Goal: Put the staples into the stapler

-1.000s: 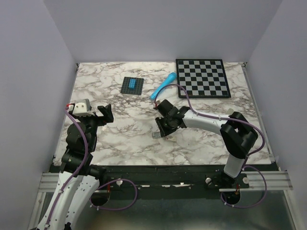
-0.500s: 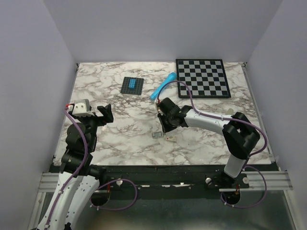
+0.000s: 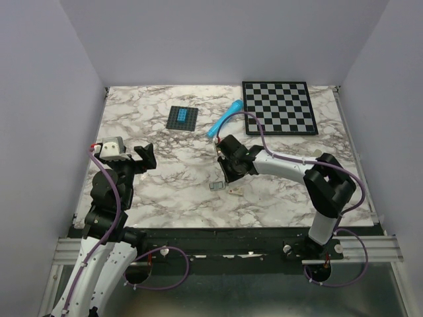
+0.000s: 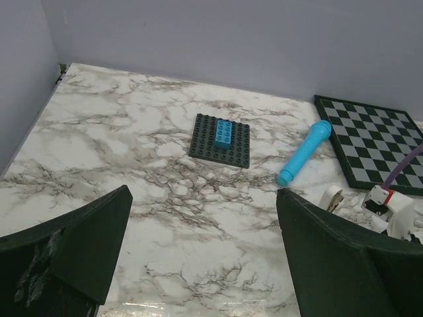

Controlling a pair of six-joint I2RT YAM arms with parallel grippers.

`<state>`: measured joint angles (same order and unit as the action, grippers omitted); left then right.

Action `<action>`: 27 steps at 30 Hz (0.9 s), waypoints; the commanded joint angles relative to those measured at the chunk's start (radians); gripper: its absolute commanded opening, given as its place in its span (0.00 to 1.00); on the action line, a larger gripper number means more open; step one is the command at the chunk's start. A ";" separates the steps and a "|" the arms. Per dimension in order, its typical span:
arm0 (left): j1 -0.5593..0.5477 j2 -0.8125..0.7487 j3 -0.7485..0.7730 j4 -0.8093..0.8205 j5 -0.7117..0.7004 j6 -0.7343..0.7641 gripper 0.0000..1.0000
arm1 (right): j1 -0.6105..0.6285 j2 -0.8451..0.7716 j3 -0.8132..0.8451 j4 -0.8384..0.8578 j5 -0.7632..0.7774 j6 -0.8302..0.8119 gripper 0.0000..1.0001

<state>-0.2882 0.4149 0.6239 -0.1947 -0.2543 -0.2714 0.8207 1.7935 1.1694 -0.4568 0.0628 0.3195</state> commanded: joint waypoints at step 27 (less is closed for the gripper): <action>0.006 -0.028 -0.012 0.024 0.021 -0.009 0.99 | 0.058 0.069 0.078 -0.083 0.124 0.050 0.32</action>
<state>-0.2882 0.4000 0.6235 -0.1883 -0.2531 -0.2714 0.8715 1.8477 1.2430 -0.4995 0.1329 0.3153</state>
